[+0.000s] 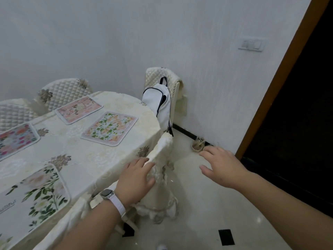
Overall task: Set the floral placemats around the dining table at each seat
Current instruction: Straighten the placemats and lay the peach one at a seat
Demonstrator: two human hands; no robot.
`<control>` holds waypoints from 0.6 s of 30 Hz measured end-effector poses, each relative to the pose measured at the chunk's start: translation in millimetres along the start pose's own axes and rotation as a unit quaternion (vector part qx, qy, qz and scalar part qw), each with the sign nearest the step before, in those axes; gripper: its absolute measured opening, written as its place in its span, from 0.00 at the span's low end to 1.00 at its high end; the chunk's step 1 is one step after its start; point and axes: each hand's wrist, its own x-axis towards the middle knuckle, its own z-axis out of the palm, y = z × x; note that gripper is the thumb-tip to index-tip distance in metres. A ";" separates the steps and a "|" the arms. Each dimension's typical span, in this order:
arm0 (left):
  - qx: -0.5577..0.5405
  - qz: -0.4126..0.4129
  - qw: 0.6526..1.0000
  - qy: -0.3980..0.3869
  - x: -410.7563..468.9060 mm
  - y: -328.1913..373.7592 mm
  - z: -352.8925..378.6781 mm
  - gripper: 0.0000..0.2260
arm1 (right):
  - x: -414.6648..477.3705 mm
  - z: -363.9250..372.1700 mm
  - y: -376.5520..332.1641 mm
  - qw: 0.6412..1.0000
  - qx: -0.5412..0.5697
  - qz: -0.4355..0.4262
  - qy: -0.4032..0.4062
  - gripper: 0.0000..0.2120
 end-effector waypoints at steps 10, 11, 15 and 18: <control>-0.081 -0.035 0.996 -0.013 118.1 -6.6 46.9 0.25 | 97.4 -0.9 58.5 1.000 -0.010 -0.013 -0.018 0.22; -0.082 -0.037 0.996 -0.009 134.4 -10.7 51.4 0.25 | 113.4 -0.5 66.7 1.000 -0.013 -0.014 -0.018 0.22; -0.101 -0.073 0.992 0.002 194.0 -37.0 58.2 0.24 | 183.5 -1.6 92.3 0.999 -0.018 -0.023 -0.025 0.21; -0.106 -0.091 0.990 0.004 230.9 -52.6 61.8 0.22 | 229.2 -4.0 101.7 0.999 -0.017 -0.032 -0.041 0.22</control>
